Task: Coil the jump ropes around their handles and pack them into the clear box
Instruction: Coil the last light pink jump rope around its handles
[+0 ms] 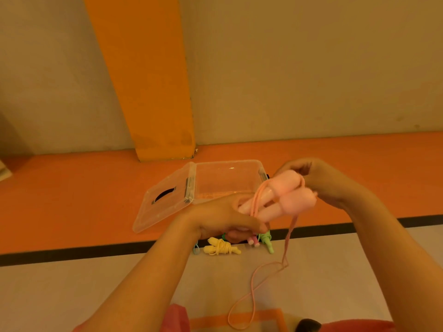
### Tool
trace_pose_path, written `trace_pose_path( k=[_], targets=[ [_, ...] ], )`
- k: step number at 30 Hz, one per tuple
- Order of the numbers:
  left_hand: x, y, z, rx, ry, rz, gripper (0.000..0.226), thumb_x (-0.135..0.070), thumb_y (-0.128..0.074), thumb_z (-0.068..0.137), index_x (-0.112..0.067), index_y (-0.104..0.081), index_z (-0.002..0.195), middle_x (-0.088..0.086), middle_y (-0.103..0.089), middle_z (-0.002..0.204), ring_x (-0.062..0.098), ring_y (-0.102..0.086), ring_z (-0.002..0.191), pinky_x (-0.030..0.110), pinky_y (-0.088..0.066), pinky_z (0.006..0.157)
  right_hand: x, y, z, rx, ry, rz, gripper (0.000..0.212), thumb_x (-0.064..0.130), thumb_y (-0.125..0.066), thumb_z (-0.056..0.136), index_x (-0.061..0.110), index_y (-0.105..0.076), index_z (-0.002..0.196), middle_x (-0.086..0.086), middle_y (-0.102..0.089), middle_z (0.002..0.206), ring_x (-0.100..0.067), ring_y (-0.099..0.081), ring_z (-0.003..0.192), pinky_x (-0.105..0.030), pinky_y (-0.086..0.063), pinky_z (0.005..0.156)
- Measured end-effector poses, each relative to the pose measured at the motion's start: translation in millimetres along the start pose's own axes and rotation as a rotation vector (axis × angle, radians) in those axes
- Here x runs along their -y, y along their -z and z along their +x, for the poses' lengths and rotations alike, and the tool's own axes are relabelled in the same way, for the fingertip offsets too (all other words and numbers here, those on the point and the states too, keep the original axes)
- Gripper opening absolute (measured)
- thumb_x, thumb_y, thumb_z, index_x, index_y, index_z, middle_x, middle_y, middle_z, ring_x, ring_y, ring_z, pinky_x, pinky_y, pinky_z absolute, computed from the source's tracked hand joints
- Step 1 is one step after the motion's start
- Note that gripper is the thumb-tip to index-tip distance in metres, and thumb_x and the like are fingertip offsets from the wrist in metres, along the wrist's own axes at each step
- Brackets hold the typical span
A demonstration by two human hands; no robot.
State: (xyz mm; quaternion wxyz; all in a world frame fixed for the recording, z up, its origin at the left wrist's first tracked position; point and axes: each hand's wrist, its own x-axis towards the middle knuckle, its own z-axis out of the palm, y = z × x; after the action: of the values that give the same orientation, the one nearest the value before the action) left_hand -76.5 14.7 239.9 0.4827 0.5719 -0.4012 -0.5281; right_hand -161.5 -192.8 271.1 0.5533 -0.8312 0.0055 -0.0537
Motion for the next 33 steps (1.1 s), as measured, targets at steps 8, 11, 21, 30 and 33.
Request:
trace_pose_path(
  k=[8,11,21,30,33],
  targets=[
    [-5.7,5.1,8.5,-0.341,-0.264,-0.328,0.031,-0.004,-0.058,0.083,-0.015,-0.045,0.109,0.002,-0.056,0.075,0.005,-0.031,0.036,0.015,-0.026,0.039,-4.1,0.4,0.5,-0.158,-0.034,-0.071,0.01,0.018,-0.07,0.078,0.025,-0.073,0.084,-0.002,-0.058,0.057,-0.02,-0.042,0.055,-0.025,-0.033,0.048],
    [-4.4,6.6,11.0,-0.467,-0.278,-0.342,0.04,0.001,-0.054,0.091,-0.018,-0.041,0.123,0.005,-0.056,0.076,0.007,-0.032,0.037,0.016,-0.026,0.039,-1.2,-1.8,-1.2,-0.144,-0.038,-0.17,0.01,0.013,-0.068,0.083,0.02,-0.072,0.089,-0.003,-0.057,0.058,-0.006,-0.044,0.048,-0.015,-0.035,0.045],
    [-0.7,10.4,12.4,-0.628,-0.277,-0.367,0.022,-0.005,-0.055,0.092,-0.013,-0.044,0.11,0.01,-0.063,0.081,0.01,-0.035,0.037,0.019,-0.025,0.039,-7.2,-14.7,6.2,0.014,-0.13,-0.304,0.007,0.023,-0.067,0.085,0.028,-0.072,0.086,0.002,-0.058,0.056,-0.005,-0.043,0.047,-0.016,-0.035,0.046],
    [2.7,15.0,6.7,-0.708,-0.229,-0.248,0.022,-0.011,-0.058,0.092,-0.014,-0.045,0.11,0.015,-0.064,0.092,0.013,-0.04,0.04,0.021,-0.03,0.043,-6.7,-18.6,6.8,0.001,-0.066,-0.386,0.009,0.027,-0.068,0.084,0.035,-0.072,0.083,0.004,-0.059,0.058,-0.003,-0.049,0.055,-0.02,-0.038,0.056],
    [0.6,13.1,7.5,-0.724,-0.267,-0.312,0.024,-0.011,-0.059,0.091,-0.013,-0.046,0.11,0.013,-0.058,0.087,0.012,-0.04,0.041,0.021,-0.03,0.041,-7.8,-21.9,6.9,0.03,-0.08,-0.398,0.008,0.027,-0.067,0.085,0.033,-0.072,0.087,0.0,-0.059,0.06,-0.003,-0.049,0.053,-0.017,-0.038,0.054]
  ],
)
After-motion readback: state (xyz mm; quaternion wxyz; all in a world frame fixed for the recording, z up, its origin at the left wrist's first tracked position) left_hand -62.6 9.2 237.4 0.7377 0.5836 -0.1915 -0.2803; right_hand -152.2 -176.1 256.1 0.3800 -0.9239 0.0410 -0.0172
